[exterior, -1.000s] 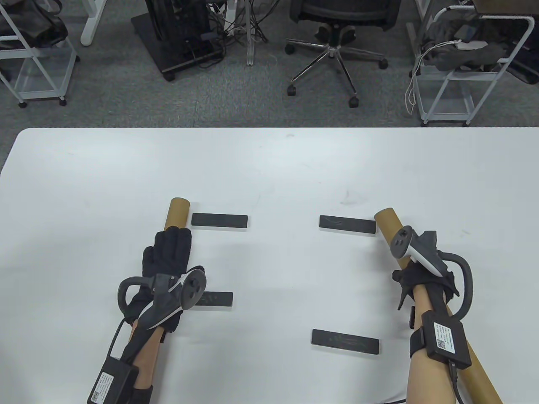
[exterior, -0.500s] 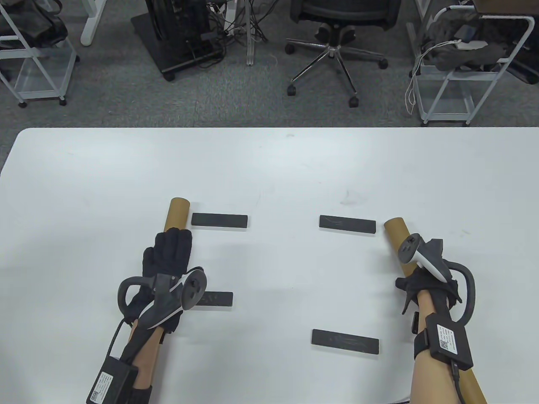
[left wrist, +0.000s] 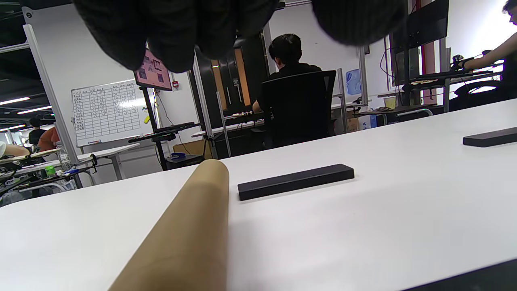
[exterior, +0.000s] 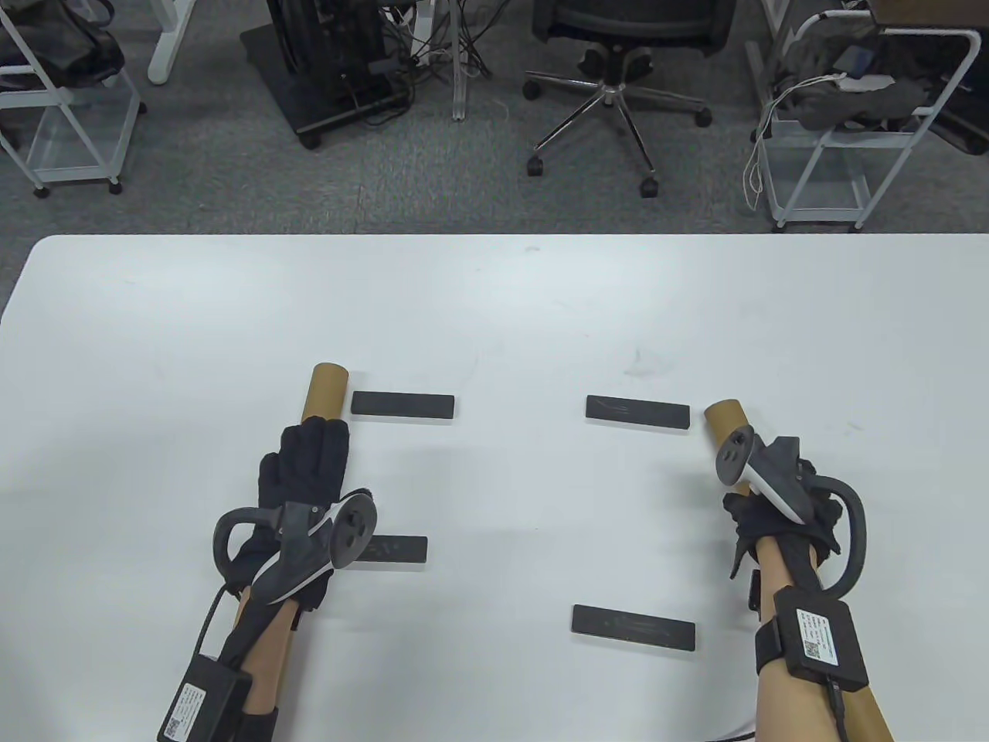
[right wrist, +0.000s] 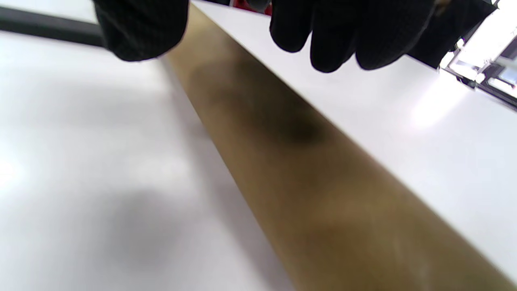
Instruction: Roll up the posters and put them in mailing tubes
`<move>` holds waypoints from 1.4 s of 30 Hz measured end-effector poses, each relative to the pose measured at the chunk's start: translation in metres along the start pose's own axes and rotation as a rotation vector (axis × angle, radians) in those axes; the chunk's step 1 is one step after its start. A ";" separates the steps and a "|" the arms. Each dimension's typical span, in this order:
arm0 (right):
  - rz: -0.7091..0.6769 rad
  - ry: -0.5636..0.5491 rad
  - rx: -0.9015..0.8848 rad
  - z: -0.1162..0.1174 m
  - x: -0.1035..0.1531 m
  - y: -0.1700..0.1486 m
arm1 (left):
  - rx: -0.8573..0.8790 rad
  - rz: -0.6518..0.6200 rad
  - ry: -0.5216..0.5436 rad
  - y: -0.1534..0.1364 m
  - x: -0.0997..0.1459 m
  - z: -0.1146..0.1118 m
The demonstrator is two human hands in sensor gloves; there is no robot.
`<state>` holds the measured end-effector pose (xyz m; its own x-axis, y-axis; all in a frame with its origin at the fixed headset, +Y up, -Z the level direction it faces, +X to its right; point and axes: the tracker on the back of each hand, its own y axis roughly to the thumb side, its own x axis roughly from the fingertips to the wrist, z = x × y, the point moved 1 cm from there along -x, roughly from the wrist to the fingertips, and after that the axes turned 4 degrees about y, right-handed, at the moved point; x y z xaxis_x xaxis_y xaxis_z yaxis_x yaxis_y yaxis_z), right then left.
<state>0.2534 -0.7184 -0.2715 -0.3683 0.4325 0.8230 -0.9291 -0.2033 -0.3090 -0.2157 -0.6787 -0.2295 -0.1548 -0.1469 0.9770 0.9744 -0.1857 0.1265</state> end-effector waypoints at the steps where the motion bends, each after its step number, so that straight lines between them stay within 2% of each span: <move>1: -0.024 -0.017 -0.008 -0.004 0.006 0.004 | 0.000 -0.001 0.000 0.000 0.000 0.000; 3: -0.171 -0.119 -0.075 -0.012 0.029 0.022 | -0.003 -0.003 0.001 0.001 0.000 0.001; 7: -0.315 -0.241 -0.078 -0.015 0.061 0.047 | 0.003 -0.004 -0.001 0.002 0.000 0.000; 9: -0.415 -0.258 -0.132 -0.012 0.071 0.054 | -0.007 -0.010 0.000 0.003 0.001 -0.001; 13: -0.478 -0.306 -0.224 -0.003 0.082 0.054 | -0.022 -0.014 0.007 0.004 0.001 0.000; 16: -0.480 -0.366 -0.222 0.008 0.080 0.051 | -0.021 -0.013 0.000 0.004 0.000 -0.002; 18: -0.467 -0.326 -0.183 0.011 0.079 0.050 | -0.022 -0.013 -0.005 0.004 0.001 -0.003; 22: -0.464 -0.314 -0.168 0.015 0.076 0.051 | -0.016 -0.013 -0.014 0.005 0.002 -0.004; 29: -0.443 -0.315 -0.116 0.016 0.076 0.053 | -0.021 -0.016 -0.002 0.006 0.006 -0.002; 42: -0.427 -0.315 -0.151 0.015 0.073 0.045 | -0.024 -0.042 -0.037 0.017 0.006 -0.009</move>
<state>0.1853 -0.7094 -0.2178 0.0489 0.1605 0.9858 -0.9968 0.0706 0.0379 -0.2011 -0.6919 -0.2229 -0.1888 -0.1029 0.9766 0.9630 -0.2141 0.1636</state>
